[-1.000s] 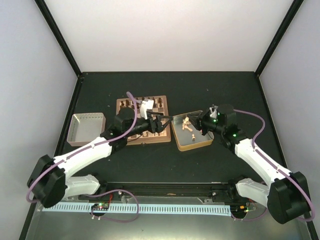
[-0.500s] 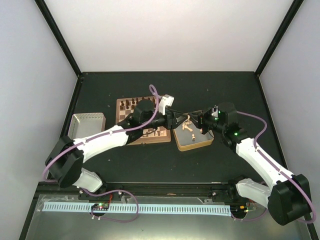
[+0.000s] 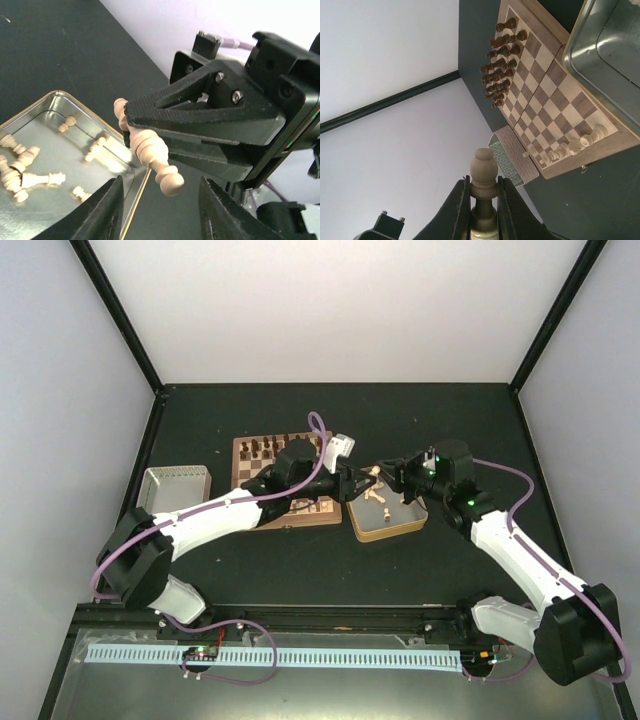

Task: Set up the chess pieces on the board
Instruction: Place the chess piece on the chessboard.

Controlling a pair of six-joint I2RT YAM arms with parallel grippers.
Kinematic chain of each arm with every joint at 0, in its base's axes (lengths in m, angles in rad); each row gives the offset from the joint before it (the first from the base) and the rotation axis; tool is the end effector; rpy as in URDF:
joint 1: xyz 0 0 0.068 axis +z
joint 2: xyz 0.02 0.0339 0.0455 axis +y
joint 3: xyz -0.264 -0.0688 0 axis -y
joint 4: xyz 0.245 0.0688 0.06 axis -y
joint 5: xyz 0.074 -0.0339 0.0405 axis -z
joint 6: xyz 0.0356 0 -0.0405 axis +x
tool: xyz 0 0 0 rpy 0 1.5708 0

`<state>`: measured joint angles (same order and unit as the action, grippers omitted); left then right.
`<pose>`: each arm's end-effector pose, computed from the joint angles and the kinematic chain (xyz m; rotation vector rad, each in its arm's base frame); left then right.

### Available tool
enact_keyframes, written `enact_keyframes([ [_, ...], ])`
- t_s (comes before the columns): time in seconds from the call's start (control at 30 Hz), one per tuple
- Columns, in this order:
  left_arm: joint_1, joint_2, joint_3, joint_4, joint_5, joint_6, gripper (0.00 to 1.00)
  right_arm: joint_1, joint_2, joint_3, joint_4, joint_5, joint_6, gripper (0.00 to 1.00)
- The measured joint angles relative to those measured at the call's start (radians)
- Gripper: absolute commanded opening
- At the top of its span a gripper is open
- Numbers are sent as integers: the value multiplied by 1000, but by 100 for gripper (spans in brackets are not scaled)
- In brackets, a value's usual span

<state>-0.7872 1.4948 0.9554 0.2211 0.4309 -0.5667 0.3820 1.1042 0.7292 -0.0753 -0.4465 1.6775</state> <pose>0.2309 -0.2528 0.2691 0.5514 2.0139 -1.2863 0.2232 0.1062 0.2692 1.1919 2.1496 1.5929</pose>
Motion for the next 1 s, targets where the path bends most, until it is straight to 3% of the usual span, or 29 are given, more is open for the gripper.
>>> enact_keyframes([
  [0.3, -1, 20, 50, -65, -10, 35, 25, 0, 13, 5, 0, 0, -7, 1],
  [0.53, -1, 20, 71, -81, -41, 49, 2, -1, 13, 5, -1, 7, -23, 1],
  [0.8, -1, 20, 73, -133, -58, 68, 2, 0, 7, 5, -27, 47, -74, 1],
  [1.0, 3, 18, 129, -350, -82, 144, 2, 0, -37, 7, -92, 183, -219, 1],
])
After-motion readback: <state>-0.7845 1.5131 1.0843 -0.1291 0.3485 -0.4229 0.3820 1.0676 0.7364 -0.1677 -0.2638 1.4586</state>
